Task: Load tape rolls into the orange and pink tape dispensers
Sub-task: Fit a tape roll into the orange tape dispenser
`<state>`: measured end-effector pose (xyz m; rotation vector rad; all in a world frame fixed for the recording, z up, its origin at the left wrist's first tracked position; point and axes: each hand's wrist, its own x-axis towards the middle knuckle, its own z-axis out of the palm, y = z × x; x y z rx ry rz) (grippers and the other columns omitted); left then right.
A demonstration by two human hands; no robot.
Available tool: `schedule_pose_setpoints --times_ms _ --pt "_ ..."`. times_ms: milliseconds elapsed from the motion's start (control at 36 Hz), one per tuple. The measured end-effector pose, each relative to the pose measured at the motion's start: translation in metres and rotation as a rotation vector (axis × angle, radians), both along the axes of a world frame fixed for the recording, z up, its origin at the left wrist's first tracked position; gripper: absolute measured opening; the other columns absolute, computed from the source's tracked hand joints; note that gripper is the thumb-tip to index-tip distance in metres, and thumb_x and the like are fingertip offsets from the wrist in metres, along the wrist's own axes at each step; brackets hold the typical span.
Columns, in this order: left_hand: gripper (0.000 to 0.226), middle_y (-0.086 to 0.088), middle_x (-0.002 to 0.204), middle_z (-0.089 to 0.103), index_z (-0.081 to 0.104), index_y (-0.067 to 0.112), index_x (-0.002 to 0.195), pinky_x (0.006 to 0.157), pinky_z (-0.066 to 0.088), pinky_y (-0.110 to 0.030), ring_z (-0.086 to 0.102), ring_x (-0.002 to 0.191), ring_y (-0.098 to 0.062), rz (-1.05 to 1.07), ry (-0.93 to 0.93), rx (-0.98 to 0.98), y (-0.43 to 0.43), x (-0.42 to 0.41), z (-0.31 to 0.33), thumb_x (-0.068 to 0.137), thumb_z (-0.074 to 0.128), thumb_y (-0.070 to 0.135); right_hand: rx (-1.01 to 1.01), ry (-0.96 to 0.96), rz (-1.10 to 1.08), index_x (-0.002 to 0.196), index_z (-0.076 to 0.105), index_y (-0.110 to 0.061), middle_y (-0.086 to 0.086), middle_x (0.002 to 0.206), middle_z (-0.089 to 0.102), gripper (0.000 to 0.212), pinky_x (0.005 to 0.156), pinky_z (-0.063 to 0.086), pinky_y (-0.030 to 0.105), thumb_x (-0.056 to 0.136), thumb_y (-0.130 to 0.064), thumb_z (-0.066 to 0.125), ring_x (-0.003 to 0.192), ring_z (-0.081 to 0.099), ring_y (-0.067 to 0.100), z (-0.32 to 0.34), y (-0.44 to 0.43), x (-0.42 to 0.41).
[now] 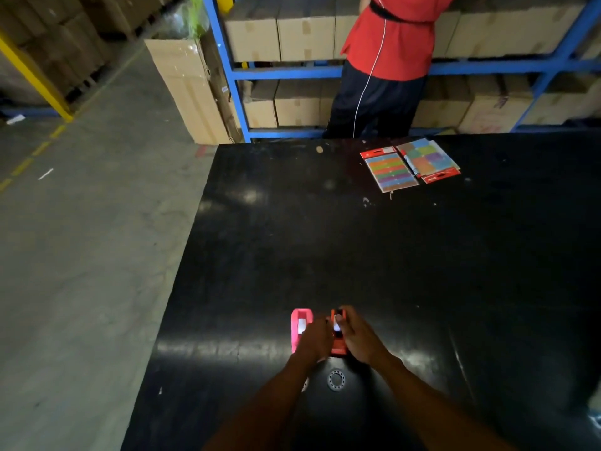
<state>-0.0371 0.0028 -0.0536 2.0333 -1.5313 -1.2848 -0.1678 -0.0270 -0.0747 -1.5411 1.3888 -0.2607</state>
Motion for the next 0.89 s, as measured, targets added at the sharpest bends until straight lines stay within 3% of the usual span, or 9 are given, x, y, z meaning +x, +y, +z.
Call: schedule_pose_setpoints --times_ms 111,194,306,472,611,667,778,833,889 --pt "0.01 -0.011 0.097 0.056 0.041 0.013 0.106 0.08 0.047 -0.041 0.055 0.085 -0.022 0.101 0.114 0.015 0.0 -0.002 0.005 0.103 0.036 0.022 0.017 -0.085 -0.061 0.125 0.049 -0.029 -0.004 0.116 0.063 0.029 0.091 0.045 0.029 0.103 -0.043 0.036 0.105 0.062 0.014 0.008 0.003 -0.001" --pt "0.016 -0.007 0.093 0.055 0.041 0.009 0.11 0.07 0.045 -0.032 0.055 0.081 -0.018 0.126 0.212 0.011 0.0 -0.004 0.01 0.103 0.038 0.024 0.005 -0.119 -0.084 0.129 0.046 -0.033 -0.007 0.118 0.06 0.034 0.094 0.044 0.03 0.103 -0.047 0.03 0.108 0.06 0.013 0.013 0.004 -0.004" --pt "0.013 -0.005 0.091 0.053 0.038 0.014 0.107 0.052 0.041 -0.013 0.052 0.066 -0.005 0.115 0.257 -0.011 0.001 -0.008 0.019 0.105 0.036 0.027 -0.033 -0.165 -0.101 0.109 0.051 -0.03 0.003 0.103 0.066 0.025 0.093 0.052 0.04 0.104 -0.043 0.03 0.095 0.066 0.017 0.02 0.003 -0.007" --pt "0.027 -0.004 0.081 0.05 0.035 0.001 0.118 0.051 0.039 -0.019 0.048 0.059 -0.008 0.094 0.262 -0.049 0.002 -0.013 0.03 0.106 0.034 0.025 -0.033 -0.196 -0.102 0.103 0.05 -0.042 -0.002 0.106 0.066 0.022 0.085 0.048 0.025 0.102 -0.049 0.029 0.097 0.066 0.009 0.026 0.007 -0.014" --pt "0.022 -0.001 0.086 0.049 0.035 0.008 0.112 0.054 0.043 -0.018 0.049 0.063 -0.005 -0.019 0.178 -0.123 0.003 -0.017 0.032 0.106 0.033 0.028 -0.054 -0.218 -0.14 0.105 0.049 -0.043 -0.006 0.107 0.064 0.02 0.084 0.045 0.018 0.101 -0.048 0.03 0.098 0.063 0.003 0.026 0.011 -0.016" --pt "0.016 0.004 0.081 0.052 0.042 0.019 0.1 0.049 0.047 -0.014 0.051 0.062 -0.004 0.021 0.172 -0.128 0.001 -0.019 0.035 0.106 0.03 0.028 -0.06 -0.21 -0.18 0.113 0.048 -0.039 -0.005 0.113 0.061 0.019 0.084 0.041 0.013 0.104 -0.041 0.031 0.104 0.061 0.004 0.025 0.01 -0.016" --pt "0.035 0.005 0.064 0.051 0.038 0.024 0.074 0.045 0.039 -0.019 0.048 0.049 -0.003 0.091 0.03 -0.097 -0.003 -0.012 0.038 0.107 0.024 0.027 -0.083 -0.154 -0.294 0.136 0.045 -0.011 0.011 0.135 0.053 0.038 0.107 0.034 0.029 0.106 -0.03 0.031 0.126 0.051 0.023 0.017 0.0 -0.032" --pt "0.015 0.005 0.072 0.049 0.037 0.022 0.088 0.053 0.046 -0.029 0.051 0.059 -0.009 0.034 0.046 0.025 -0.002 -0.006 0.039 0.102 0.041 0.021 -0.082 -0.148 -0.298 0.132 0.048 -0.014 0.01 0.133 0.055 0.034 0.11 0.034 0.033 0.106 -0.029 0.032 0.129 0.051 0.025 0.014 -0.005 -0.041" --pt "0.03 0.001 0.081 0.056 0.031 0.017 0.116 0.071 0.053 -0.043 0.061 0.073 -0.021 -0.013 0.014 0.131 -0.003 -0.005 0.034 0.096 0.052 0.014 -0.075 -0.156 -0.281 0.125 0.05 -0.023 0.004 0.127 0.057 0.027 0.107 0.036 0.031 0.106 -0.03 0.032 0.125 0.053 0.024 0.012 -0.008 -0.047"
